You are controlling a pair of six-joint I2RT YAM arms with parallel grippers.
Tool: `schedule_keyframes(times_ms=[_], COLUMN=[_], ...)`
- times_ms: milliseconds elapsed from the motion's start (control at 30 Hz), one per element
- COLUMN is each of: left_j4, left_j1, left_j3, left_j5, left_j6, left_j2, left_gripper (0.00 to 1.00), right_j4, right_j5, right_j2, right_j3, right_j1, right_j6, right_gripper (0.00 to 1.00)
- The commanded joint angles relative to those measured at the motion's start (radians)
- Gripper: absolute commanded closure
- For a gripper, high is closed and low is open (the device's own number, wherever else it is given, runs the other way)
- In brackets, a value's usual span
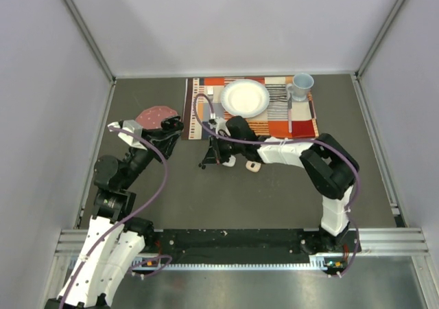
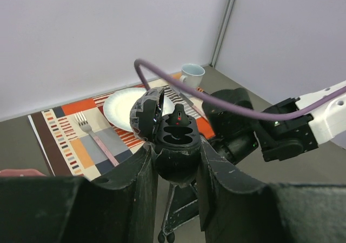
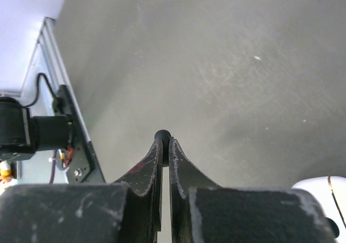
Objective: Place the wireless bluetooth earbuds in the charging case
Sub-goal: Pick up the left earbud from the center of the board, then insert the left earbud into the left side groove of the charging case.
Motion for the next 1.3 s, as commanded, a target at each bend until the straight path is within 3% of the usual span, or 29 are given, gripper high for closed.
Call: schedule_keyframes(times_ms=[0, 367, 800, 967, 1267], left_j4=[0.057, 0.097, 0.239, 0.31, 0.453], left_j1=[0.005, 0.004, 0.004, 0.005, -0.036], left_j3=[0.003, 0.011, 0.066, 0.069, 0.072], left_j5=[0.004, 0.06, 0.396, 0.488, 0.66], left_j6=[-0.009, -0.032, -0.072, -0.104, -0.131], left_j2=[0.005, 0.051, 0.227, 0.287, 0.397], left_gripper=[1.0, 1.0, 1.0, 1.0, 1.0], right_j4=[0.103, 0.059, -0.073, -0.121, -0.139], right_j5=[-0.052, -0.002, -0.016, -0.12, -0.367], right_j2=[-0.115, -0.375, -0.699, -0.788, -0.787], right_j3=[-0.029, -0.139, -0.148, -0.069, 0.045], right_j1=[-0.004, -0.101, -0.237, -0.243, -0.236], right_j6=[0.005, -0.029, -0.228, -0.332, -0.297], right_gripper=[1.0, 1.0, 1.0, 1.0, 1.0])
